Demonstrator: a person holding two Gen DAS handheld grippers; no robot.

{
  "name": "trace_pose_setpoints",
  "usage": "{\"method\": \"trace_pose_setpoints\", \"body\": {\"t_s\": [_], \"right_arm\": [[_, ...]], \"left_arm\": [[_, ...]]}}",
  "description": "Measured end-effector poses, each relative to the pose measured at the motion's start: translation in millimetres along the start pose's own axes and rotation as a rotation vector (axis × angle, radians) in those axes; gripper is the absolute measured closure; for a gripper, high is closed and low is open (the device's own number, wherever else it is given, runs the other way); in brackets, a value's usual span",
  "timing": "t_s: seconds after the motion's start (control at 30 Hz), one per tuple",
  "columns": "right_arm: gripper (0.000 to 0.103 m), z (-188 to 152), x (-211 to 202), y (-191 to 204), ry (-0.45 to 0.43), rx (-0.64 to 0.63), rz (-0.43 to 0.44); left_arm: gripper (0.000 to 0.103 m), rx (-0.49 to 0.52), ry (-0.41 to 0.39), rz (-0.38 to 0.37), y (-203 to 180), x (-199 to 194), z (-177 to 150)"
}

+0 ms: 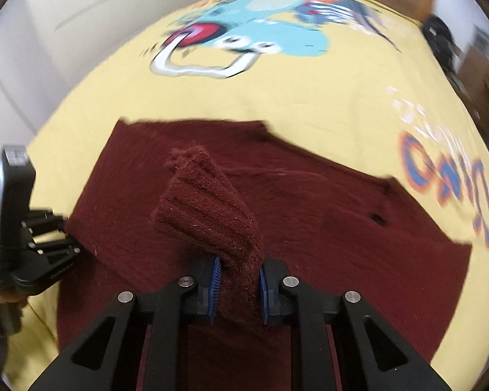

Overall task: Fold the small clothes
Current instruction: 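Grasp the ribbed sleeve cuff with the right gripper, then lay the ribbed cuff along the sweater body and open the right gripper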

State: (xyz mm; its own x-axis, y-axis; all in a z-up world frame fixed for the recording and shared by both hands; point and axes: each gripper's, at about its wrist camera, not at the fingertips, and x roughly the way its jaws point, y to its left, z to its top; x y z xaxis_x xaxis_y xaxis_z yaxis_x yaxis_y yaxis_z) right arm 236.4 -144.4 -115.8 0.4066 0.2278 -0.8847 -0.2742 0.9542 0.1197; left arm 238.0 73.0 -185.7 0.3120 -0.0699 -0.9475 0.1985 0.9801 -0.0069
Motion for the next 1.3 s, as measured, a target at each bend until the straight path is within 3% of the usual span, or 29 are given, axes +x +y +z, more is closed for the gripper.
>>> {"method": "trace_pose_setpoints", "body": {"t_s": [0.3,0.47,0.67,0.8,1.0,1.07,1.13,1.2,1.27,1.3], "right_arm": [[0.085,-40,-40,-83,-0.031,0.203,-0.021],[0.085,-62,-25,-108,0.0,0.276,-0.021],[0.087,-85,2,-132,0.063,0.288,-0.102],[0.087,-99,0,-146,0.06,0.339,-0.077],[0.062,-112,-11,-152,0.073,0.321,-0.154],[0.058,-115,-17,-156,0.084,0.318,-0.191],[0.056,-116,-25,-160,0.081,0.321,-0.209],[0.045,-116,-35,-163,0.067,0.326,-0.207],[0.029,-113,-48,-161,0.039,0.319,-0.203],[0.027,-110,-53,-158,0.028,0.313,-0.2]], "left_arm": [[0.09,0.004,0.003,0.034,-2,-5,4],[0.09,0.014,0.005,0.053,-20,-7,2],[0.09,0.052,0.013,0.098,-36,-7,5],[0.09,0.032,0.02,0.093,-38,-3,6],[0.086,0.018,0.005,0.098,-39,-5,6],[0.079,0.005,0.013,0.111,-39,-6,6],[0.06,-0.017,0.019,0.133,-34,-9,5],[0.045,-0.042,0.015,0.128,-29,-16,2],[0.032,-0.065,0.01,0.108,-24,-25,0],[0.024,-0.076,0.005,0.103,-22,-31,-2]]}}
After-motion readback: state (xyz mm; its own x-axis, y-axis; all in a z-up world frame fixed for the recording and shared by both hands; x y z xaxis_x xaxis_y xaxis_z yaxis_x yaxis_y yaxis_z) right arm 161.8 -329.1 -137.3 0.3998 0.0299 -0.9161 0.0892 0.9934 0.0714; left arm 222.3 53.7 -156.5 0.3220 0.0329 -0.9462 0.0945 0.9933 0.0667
